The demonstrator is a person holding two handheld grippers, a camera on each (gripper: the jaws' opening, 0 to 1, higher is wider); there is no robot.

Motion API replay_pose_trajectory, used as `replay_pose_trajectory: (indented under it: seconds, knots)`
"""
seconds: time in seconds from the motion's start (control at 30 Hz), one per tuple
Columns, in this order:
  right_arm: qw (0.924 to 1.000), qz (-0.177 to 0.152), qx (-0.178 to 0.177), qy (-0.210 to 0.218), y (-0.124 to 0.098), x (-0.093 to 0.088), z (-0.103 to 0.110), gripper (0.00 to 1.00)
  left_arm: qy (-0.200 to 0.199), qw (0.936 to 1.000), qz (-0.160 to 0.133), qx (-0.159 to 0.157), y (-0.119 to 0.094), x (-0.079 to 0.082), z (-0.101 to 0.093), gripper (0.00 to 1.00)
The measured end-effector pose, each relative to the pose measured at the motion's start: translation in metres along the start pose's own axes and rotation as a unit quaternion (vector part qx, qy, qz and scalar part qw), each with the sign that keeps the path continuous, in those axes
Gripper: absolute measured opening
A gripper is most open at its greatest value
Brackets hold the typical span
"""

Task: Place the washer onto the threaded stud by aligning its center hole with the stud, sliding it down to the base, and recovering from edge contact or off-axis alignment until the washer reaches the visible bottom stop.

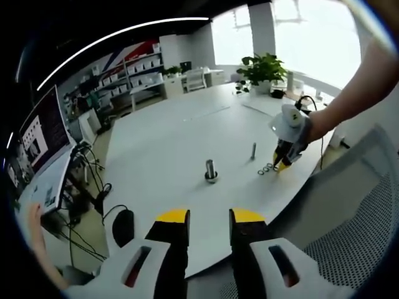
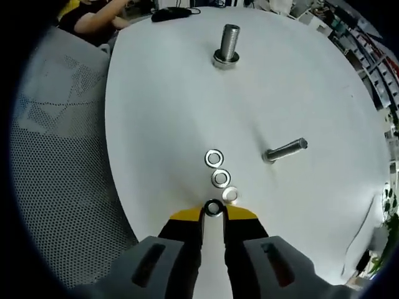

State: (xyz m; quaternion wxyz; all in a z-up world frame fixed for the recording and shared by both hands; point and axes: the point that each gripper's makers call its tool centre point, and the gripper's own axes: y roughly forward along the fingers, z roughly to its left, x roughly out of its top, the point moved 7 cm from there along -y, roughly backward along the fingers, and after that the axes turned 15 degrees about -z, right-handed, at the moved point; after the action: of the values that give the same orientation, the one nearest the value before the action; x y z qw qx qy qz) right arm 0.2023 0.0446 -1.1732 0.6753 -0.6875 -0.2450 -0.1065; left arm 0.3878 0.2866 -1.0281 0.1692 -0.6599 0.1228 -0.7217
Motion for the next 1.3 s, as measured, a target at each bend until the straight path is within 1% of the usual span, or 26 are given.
replay_pose_trajectory:
  seconds: [0.13,0.2,0.27,0.33,0.47,0.53,0.57,0.6,0.67,0.73,0.8,0.87,0.93,1.0,1.13,1.3]
  knots:
    - [1.0000,-0.005,-0.005,0.003,0.004,-0.003,-0.004,0.14,0.001,1.0000,0.001,-0.001,0.000,0.000,0.000,0.23]
    - [0.9999,-0.003,-0.007,0.010,0.000,-0.003,-0.002,0.14,0.001,1.0000,0.001,-0.001,0.000,0.000,-0.001,0.23]
    - [0.9998,-0.007,-0.009,0.017,0.000,-0.002,-0.009,0.14,0.001,1.0000,0.001,-0.001,0.001,0.000,0.000,0.23]
    - [0.9996,-0.012,-0.010,0.025,-0.006,0.000,-0.009,0.14,0.001,1.0000,0.001,-0.001,0.001,-0.001,0.000,0.23]
    - [0.9994,-0.018,-0.015,0.024,-0.013,0.004,-0.016,0.14,0.001,1.0000,0.000,0.000,0.001,-0.001,0.000,0.23]
    - [0.9995,-0.020,-0.019,0.017,-0.022,0.011,-0.014,0.14,0.001,1.0000,0.000,0.001,0.000,-0.001,0.001,0.23]
    - [0.9994,-0.022,-0.021,0.015,-0.022,0.012,-0.018,0.14,0.001,1.0000,0.000,0.002,0.000,-0.001,0.001,0.23]
    - [0.9993,-0.026,-0.025,0.013,-0.021,0.014,-0.026,0.14,0.001,1.0000,0.000,0.001,0.000,-0.001,0.001,0.23]
    - [0.9988,-0.035,-0.036,0.004,-0.025,0.022,-0.036,0.14,0.002,1.0000,0.001,0.000,0.000,-0.001,0.001,0.23]
    - [0.9985,-0.040,-0.038,0.005,-0.025,0.027,-0.041,0.14,0.004,1.0000,0.002,-0.003,0.000,-0.001,0.000,0.22]
    - [0.9981,-0.045,-0.041,0.001,-0.031,0.033,-0.041,0.14,0.005,1.0000,0.003,-0.004,0.000,-0.002,-0.001,0.22]
    - [0.9976,-0.052,-0.046,-0.001,-0.031,0.036,-0.048,0.14,0.006,1.0000,0.005,-0.005,0.000,-0.002,0.000,0.22]
    - [0.9972,-0.058,-0.048,-0.006,-0.035,0.040,-0.046,0.14,0.007,0.9999,0.006,-0.006,0.000,-0.001,0.000,0.22]
    - [0.9972,-0.052,-0.049,-0.024,-0.034,0.044,-0.054,0.14,0.008,0.9999,0.007,-0.007,0.000,-0.002,-0.001,0.22]
    - [0.9965,-0.059,-0.052,-0.026,-0.040,0.051,-0.060,0.14,0.011,0.9999,0.009,-0.009,0.001,-0.004,-0.001,0.22]
    - [0.9960,-0.067,-0.050,-0.032,-0.036,0.058,-0.063,0.14,0.011,0.9999,0.009,-0.009,0.001,-0.002,-0.001,0.21]
